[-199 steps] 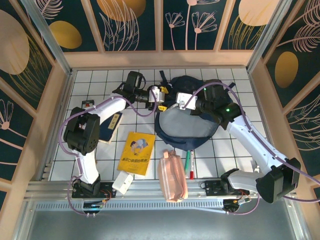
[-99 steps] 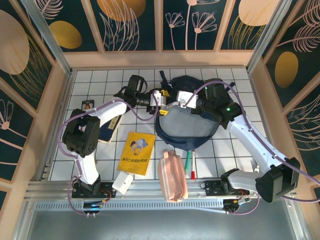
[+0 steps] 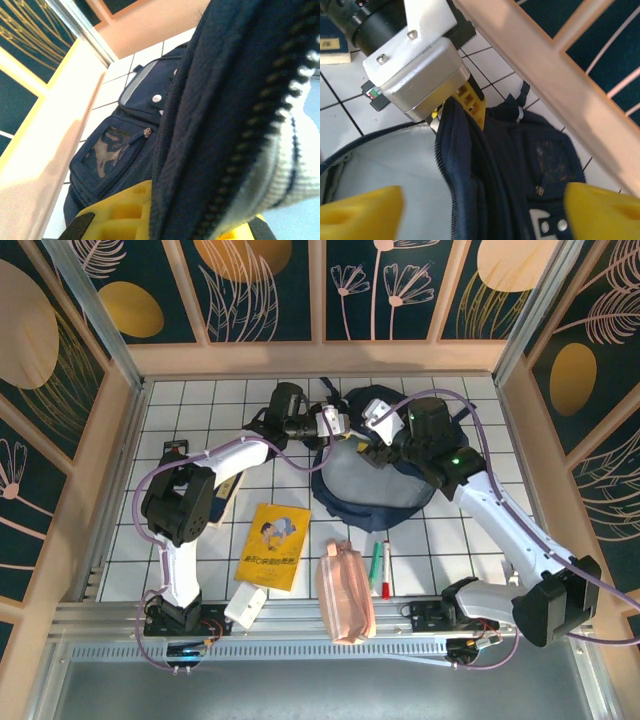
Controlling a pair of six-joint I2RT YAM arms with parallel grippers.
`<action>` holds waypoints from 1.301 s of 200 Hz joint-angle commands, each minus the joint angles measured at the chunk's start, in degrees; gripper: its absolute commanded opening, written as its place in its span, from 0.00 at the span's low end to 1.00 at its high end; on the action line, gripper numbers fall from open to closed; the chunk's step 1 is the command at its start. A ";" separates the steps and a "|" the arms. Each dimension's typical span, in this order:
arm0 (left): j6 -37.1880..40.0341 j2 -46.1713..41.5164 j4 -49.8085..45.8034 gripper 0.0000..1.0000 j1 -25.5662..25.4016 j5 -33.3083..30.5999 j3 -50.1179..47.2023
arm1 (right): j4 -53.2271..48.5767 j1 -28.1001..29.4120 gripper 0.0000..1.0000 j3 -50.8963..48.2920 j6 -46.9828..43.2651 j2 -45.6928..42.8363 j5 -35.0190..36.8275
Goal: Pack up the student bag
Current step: Unzip the student bag at the top-center of the table.
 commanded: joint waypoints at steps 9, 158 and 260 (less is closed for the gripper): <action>-7.20 0.23 7.83 0.00 0.27 -6.86 4.27 | 1.49 1.06 0.99 -4.20 12.04 -0.97 7.53; -23.14 -21.68 14.55 0.77 4.57 -14.31 -21.90 | 21.59 -5.18 0.00 7.08 -11.84 14.37 8.19; -14.37 -13.08 -2.50 0.64 10.73 2.87 -22.15 | 24.19 -11.99 0.00 2.42 -12.31 6.60 -12.73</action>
